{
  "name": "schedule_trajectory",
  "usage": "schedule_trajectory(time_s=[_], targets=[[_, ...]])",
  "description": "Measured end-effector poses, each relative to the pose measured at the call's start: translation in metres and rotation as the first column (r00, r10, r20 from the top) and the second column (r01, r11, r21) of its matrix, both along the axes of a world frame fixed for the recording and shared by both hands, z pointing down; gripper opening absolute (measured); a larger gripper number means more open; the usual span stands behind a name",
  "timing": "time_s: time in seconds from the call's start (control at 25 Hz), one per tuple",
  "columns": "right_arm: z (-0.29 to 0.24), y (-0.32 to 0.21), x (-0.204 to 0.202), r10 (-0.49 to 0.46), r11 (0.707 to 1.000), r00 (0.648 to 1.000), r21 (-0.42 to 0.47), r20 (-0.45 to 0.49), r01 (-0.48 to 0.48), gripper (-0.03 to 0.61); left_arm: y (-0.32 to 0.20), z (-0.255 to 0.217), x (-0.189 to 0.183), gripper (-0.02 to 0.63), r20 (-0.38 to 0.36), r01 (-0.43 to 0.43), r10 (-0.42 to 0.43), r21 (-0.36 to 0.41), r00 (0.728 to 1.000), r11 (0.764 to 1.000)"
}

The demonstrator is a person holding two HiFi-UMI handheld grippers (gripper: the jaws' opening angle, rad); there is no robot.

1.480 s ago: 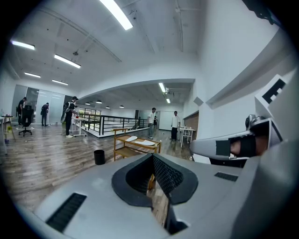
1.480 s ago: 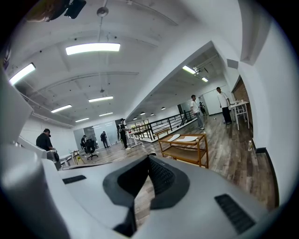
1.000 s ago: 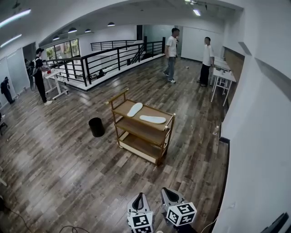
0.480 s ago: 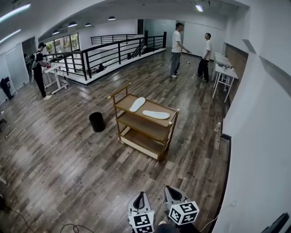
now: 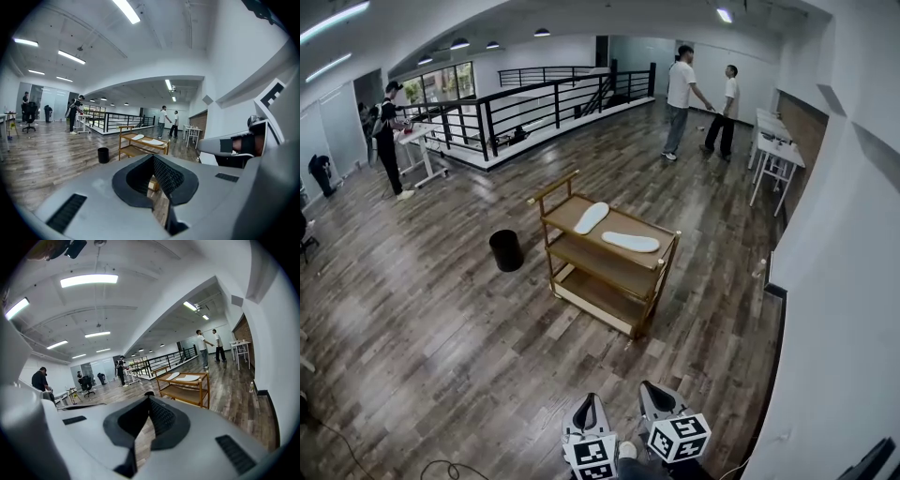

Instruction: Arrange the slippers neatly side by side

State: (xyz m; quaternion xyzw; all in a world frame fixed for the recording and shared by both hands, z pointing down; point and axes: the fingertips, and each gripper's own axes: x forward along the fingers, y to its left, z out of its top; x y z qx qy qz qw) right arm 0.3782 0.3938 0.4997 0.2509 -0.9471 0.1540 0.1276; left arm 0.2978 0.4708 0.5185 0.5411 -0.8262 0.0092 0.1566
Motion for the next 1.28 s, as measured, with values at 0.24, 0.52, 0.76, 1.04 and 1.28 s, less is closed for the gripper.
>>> schedule_trajectory(time_s=[0.24,0.52,0.76,1.04,1.28], targets=[[-0.004,-0.042,-0.021,-0.046,0.999,0.999,-0.003,0.007,0.046,-0.002,-0.042,-0.011,-0.017,0.002,0.016,0.030,-0.030,0.012,0.999,0.999],[-0.002,-0.084,-0.033,-0.090,0.996,0.996,-0.015,0.010,0.090,-0.002,-0.085,-0.011,-0.026,0.002,0.018,0.067,-0.067,0.004,0.998,0.998],[0.001,-0.110,-0.039,-0.107,0.994,0.994,-0.021,0.016,0.107,-0.002,-0.105,-0.010,-0.035,0.002,0.030,0.099,-0.099,-0.010,0.995,0.995],[0.005,-0.130,-0.066,-0.107,0.994,0.994,-0.030,0.021,0.108,-0.002,-0.120,-0.007,-0.063,0.002,0.028,0.110,-0.110,-0.022,0.994,0.994],[0.006,-0.157,-0.103,-0.097,0.995,0.995,-0.029,0.019,0.098,-0.002,-0.148,-0.020,-0.103,0.002,0.048,0.109,-0.108,-0.010,0.993,0.994]])
